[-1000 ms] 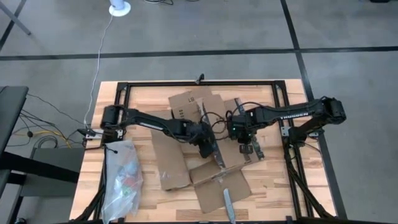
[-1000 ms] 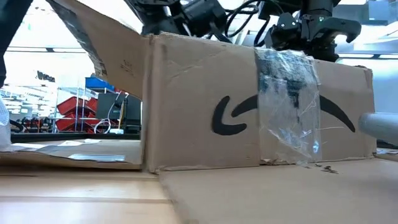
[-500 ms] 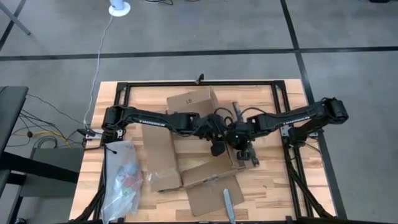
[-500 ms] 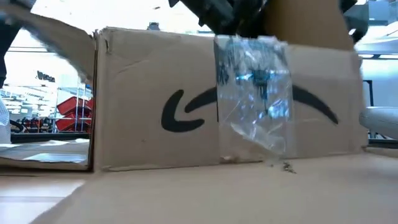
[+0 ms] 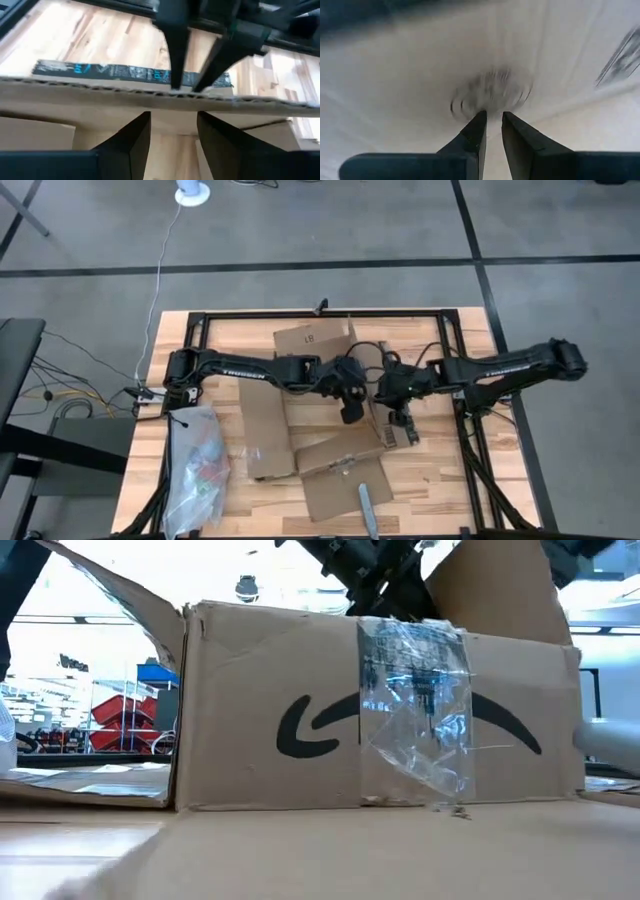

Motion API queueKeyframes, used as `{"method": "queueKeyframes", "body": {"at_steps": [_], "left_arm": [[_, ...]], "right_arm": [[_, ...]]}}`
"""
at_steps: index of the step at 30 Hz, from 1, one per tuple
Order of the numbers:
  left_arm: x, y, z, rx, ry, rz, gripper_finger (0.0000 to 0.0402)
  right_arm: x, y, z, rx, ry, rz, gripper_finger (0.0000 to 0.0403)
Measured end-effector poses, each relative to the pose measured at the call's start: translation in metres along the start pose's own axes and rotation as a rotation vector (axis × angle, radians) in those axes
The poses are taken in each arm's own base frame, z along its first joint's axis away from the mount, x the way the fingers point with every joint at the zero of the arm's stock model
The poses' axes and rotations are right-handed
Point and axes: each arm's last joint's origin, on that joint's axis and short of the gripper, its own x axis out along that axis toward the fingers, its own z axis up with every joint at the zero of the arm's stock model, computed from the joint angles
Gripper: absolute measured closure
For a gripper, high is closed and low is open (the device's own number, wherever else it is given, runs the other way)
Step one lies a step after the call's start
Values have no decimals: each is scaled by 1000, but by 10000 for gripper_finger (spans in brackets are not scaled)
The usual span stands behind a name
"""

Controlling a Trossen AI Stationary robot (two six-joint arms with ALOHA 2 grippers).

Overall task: Unpack boxes
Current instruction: Break down the box until it is fully flat

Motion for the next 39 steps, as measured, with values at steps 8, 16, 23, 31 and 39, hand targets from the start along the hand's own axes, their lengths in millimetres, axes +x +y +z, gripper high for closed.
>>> {"method": "queueKeyframes", "body": {"at_steps": [8,16,23,31,39], "left_arm": [[-1,-1,0,36,17,-27,254],[-11,-2,20,85,-51,-38,254],[-7,4,21,92,-49,-40,254],[27,5,4,96,9,-128,254],[37,13,-5,95,72,-116,254]], "right_arm": [[8,4,-29,114,-2,-20,355],[35,23,-40,195,-310,111,355],[47,25,-43,264,-432,100,355],[70,38,-52,254,-398,83,355],[52,45,-70,325,-218,85,355]]}}
